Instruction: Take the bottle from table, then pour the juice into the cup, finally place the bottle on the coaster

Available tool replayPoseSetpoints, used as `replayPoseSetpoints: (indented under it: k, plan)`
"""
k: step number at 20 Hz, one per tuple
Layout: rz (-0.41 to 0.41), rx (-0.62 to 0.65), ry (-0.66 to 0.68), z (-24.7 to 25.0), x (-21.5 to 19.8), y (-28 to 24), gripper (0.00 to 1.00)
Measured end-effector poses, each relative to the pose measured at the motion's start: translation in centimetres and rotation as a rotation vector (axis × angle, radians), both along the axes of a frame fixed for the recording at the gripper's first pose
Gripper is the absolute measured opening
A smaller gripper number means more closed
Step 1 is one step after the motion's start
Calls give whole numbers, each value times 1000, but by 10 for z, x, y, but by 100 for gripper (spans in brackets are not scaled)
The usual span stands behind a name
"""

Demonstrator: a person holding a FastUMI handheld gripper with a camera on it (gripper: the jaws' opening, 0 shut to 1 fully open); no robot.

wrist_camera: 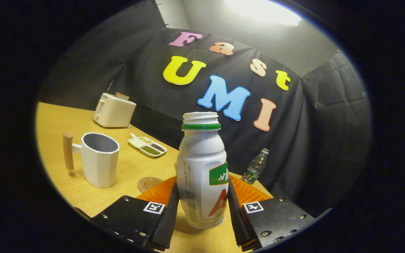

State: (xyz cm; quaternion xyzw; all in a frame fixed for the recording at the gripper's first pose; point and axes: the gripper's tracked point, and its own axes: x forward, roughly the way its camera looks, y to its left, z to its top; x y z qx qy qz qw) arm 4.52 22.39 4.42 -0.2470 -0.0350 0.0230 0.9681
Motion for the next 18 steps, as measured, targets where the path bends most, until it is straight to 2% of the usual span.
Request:
replayPoseSetpoints:
  k: [12, 18]
  plan:
    - [-100, -475, -64, 15, 19, 37, 66]
    - [-118, -653, -112, 14, 18, 54, 66]
